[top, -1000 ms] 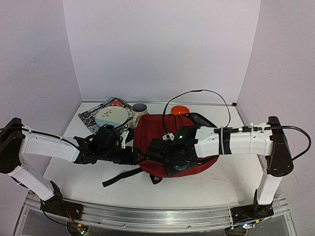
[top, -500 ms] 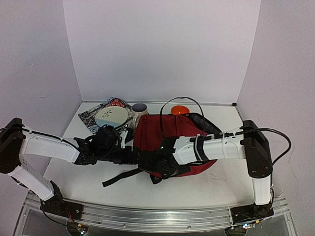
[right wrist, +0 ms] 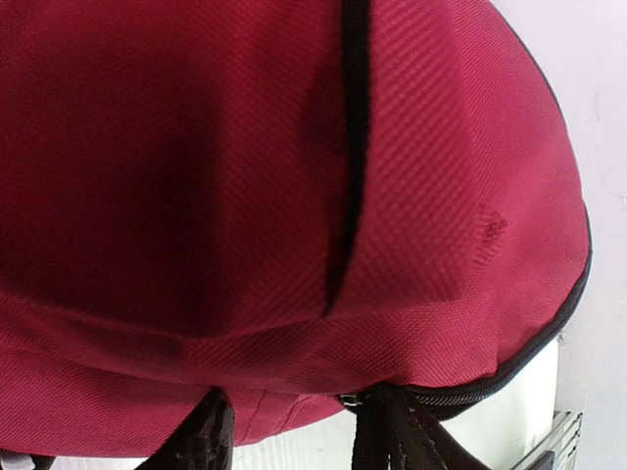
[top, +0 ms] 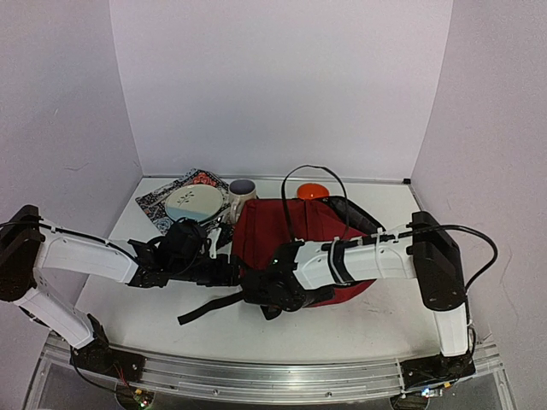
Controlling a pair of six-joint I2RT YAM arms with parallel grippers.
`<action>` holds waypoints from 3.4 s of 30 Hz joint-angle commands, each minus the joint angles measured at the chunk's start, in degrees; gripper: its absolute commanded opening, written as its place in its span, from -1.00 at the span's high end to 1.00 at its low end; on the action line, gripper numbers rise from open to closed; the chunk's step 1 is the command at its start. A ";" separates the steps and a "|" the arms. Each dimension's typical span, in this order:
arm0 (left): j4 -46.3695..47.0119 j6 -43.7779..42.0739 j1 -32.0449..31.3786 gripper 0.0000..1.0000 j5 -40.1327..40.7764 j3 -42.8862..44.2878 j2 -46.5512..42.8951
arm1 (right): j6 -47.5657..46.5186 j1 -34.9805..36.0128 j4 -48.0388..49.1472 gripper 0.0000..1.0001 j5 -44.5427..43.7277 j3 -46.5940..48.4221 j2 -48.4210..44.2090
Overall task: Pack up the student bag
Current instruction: Grab the largest pocket of the student bag, then hold the student bag at the center of the board, then zip the student bag into the largest pocket of the bag.
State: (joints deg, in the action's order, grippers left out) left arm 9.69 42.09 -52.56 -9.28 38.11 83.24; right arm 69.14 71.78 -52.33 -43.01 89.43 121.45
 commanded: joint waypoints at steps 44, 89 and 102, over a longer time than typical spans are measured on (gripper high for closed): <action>6.39 1.90 -2.99 0.17 0.24 2.64 9.23 | -14.82 -1.89 15.47 1.00 7.41 -15.29 -20.71; -6.10 -15.14 8.57 1.00 11.59 13.33 14.18 | -30.90 5.07 28.41 1.00 27.90 -24.96 -39.50; -7.33 -12.37 8.54 -0.03 9.80 19.18 8.99 | -25.07 4.79 29.80 1.00 17.16 -15.61 -26.07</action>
State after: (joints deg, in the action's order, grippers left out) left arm 1.26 27.27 -43.41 2.62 57.39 100.02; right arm 41.62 77.10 -22.60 -21.00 69.73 91.84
